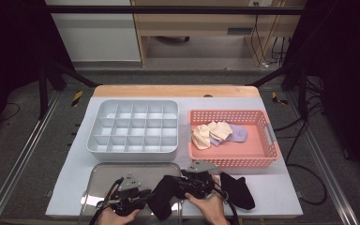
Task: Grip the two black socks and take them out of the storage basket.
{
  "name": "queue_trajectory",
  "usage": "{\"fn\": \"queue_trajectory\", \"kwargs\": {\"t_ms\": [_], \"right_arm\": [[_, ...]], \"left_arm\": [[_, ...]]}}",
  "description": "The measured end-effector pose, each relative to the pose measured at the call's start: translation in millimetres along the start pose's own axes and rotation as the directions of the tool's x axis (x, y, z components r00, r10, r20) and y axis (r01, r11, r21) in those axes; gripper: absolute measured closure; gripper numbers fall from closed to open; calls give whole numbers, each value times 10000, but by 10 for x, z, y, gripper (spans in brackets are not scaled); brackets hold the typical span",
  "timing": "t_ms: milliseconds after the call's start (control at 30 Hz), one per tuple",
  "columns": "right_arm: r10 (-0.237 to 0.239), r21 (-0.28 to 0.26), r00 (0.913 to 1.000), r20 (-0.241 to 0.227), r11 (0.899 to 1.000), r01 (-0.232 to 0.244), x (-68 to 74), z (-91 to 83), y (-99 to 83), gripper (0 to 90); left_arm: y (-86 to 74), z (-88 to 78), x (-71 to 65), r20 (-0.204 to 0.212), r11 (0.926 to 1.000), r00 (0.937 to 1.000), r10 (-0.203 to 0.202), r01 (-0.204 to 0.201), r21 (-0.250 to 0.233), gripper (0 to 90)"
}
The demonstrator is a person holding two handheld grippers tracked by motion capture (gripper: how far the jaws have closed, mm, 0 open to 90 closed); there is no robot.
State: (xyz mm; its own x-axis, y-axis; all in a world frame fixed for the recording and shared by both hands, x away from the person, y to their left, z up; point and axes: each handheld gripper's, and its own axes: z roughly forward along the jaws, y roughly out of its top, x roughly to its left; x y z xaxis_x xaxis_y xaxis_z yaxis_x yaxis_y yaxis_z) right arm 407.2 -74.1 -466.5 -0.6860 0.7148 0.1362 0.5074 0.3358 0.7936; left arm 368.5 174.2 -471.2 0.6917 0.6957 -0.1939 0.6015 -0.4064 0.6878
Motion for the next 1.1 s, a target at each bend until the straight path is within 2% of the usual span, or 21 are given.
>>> {"fn": "queue_trajectory", "kwargs": {"t_ms": [133, 233, 333, 467, 567, 633, 800, 933, 1100], "right_arm": [[105, 145, 9997, -232, 9998, -102, 41, 140, 30, 592], [160, 302, 9992, -355, 9994, -149, 68, 233, 45, 601], [12, 572, 9995, -324, 9984, 7, 97, 289, 38, 645], [-24, 679, 9996, -297, 9977, 44, 98, 283, 35, 753], [-21, 877, 9996, -275, 9961, 45, 84, 263, 38, 864], [57, 977, 9995, -324, 9952, -26, 76, 241, 49, 878], [362, 644, 9982, -475, 9974, -332, 32, 148, 96, 883], [502, 191, 9974, -520, 9986, -493, 27, 63, 151, 884], [313, -616, 9981, -525, 9975, -345, 54, -32, 193, 887]], "left_arm": [[-1, 11, -4, 58, 10000, 10000, 76, -76, 10, 857], [-1, 7, -2, 70, 9999, 9999, 118, -118, -14, 878], [-2, 4, 0, 94, 9999, 9998, 161, -161, -48, 878], [-3, -10, 9, 50, 9998, 9999, 129, -128, -167, 821], [-4, -41, 22, 84, 9993, 10000, 8, -4, -377, 736], [-8, -65, 39, 109, 9985, 9999, -65, 71, -535, 676], [-19, -99, 59, 286, 9970, 9994, -199, 219, -741, 588], [-21, -84, 58, 663, 9965, 9975, -237, 289, -788, 501], [-23, -64, 43, 912, 9968, 9956, -200, 269, -751, 448]]}}
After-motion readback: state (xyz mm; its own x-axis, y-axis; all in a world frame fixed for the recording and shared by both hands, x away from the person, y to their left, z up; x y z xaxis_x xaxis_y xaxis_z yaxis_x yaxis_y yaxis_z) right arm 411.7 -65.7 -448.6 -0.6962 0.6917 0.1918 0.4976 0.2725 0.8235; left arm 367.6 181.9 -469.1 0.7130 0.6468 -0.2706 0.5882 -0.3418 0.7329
